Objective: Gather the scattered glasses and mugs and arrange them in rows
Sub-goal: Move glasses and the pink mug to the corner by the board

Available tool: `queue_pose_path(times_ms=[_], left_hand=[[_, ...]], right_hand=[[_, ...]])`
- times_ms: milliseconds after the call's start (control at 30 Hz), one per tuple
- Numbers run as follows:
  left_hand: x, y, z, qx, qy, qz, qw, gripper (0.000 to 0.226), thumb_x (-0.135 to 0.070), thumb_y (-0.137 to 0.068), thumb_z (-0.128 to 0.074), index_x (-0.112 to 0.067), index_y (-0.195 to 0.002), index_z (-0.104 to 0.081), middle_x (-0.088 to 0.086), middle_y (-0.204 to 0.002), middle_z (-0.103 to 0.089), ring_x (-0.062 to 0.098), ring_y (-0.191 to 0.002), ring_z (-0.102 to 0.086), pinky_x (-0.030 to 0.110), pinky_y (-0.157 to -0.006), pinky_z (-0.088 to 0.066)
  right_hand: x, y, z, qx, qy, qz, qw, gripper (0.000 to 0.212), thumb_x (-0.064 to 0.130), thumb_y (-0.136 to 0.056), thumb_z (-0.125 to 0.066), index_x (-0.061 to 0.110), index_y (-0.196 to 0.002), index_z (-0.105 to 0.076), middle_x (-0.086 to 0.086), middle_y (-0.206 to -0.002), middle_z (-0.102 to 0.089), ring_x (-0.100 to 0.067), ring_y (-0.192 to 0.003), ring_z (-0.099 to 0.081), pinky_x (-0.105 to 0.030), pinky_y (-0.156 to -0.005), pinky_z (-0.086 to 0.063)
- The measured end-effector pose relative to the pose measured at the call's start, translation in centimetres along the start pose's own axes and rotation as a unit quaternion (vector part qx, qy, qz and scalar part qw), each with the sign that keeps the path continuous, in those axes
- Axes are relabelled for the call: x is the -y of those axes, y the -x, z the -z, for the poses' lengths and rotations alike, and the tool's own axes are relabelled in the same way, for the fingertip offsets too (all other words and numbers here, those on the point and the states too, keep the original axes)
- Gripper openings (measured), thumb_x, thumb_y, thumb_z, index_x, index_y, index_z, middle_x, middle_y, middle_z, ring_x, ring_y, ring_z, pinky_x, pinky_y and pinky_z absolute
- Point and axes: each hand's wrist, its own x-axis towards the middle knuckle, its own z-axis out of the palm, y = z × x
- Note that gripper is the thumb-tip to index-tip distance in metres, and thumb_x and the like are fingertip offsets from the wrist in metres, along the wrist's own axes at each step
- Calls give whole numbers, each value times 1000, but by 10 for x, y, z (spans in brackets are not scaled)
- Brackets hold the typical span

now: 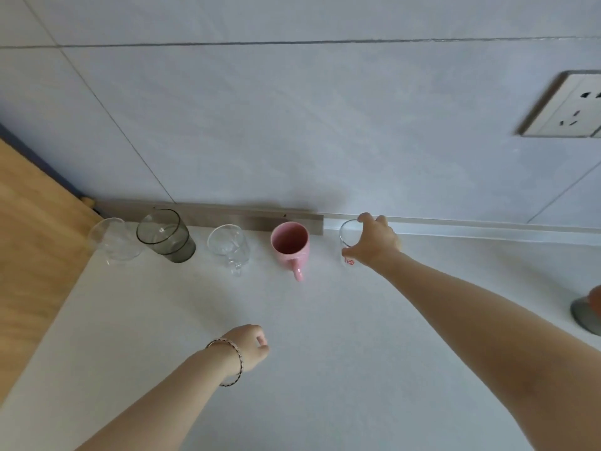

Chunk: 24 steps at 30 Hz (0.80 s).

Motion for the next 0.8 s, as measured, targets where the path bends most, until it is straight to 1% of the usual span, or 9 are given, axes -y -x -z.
queue_pose_path(times_ms=[133,233,333,433,500,567,633,700,800], left_hand=[[13,-5,9,7,-4,-11,1000,3,-23,-92,-44,-24,-91,-47,3,-126,-58,19,-115,-55,24,-93,-43],[14,-8,13,10,-8,-21,1000,7,-23,-92,-44,-22,-94,-51,2,-126,-58,19,-116,-55,25,-94,-42],[4,-10,13,11,-14,-34,999,25,-23,-92,-44,-15,-111,-58,2,-126,-56,19,-115,-54,25,-95,-42],[-16,-9,8,15,-27,-55,998,26,-23,-92,-44,-15,-113,-57,2,-126,-56,17,-105,-53,24,-93,-41],[-36,-7,2,15,-43,-65,997,21,-21,-92,-44,-17,-107,-57,2,-125,-57,17,-107,-54,22,-90,-40],[-61,-2,-8,12,-57,-79,995,17,-21,-92,-45,-18,-103,-57,3,-119,-59,18,-104,-55,22,-84,-41],[-90,6,-20,12,-66,-98,993,16,-20,-92,-45,-18,-102,-57,3,-108,-57,16,-92,-50,20,-72,-39],[-119,16,-35,12,-76,-116,990,23,-20,-92,-45,-15,-109,-59,4,-110,-58,14,-90,-47,19,-75,-36],[-161,32,-62,16,-80,-141,987,12,-21,-92,-46,-20,-97,-56,4,-115,-59,14,-91,-47,20,-78,-35]], right_hand=[[-1,1,-11,5,-6,-20,1000,72,34,-73,-74,21,-134,-38,-8,-128,-43,-29,-113,-55,-34,-84,-47],[-7,11,-11,6,-66,-22,998,82,33,-78,-71,20,-145,-26,-10,-136,-39,-29,-118,-52,-36,-90,-46],[-20,34,-7,37,-95,-29,994,89,29,-81,-70,16,-149,-15,-12,-141,-33,-29,-122,-49,-37,-96,-44],[-56,66,-4,106,-38,-33,993,70,25,-83,-67,17,-143,-32,-9,-137,-44,-24,-120,-52,-33,-99,-44],[-90,92,2,140,-15,-38,989,49,27,-86,-63,17,-132,-49,-4,-128,-55,-19,-118,-53,-27,-97,-42],[-129,119,11,151,-6,-57,987,38,29,-88,-59,18,-124,-55,1,-118,-60,-16,-109,-54,-25,-92,-42],[-170,145,26,138,-1,-77,987,34,30,-89,-57,19,-122,-57,2,-115,-60,-14,-100,-53,-25,-90,-43],[-213,166,44,109,-2,-98,989,33,30,-89,-58,18,-120,-58,-1,-119,-61,-13,-95,-53,-24,-87,-43],[-279,196,76,49,3,-129,990,35,30,-88,-61,18,-121,-58,-4,-124,-55,-18,-108,-56,-23,-89,-42]])
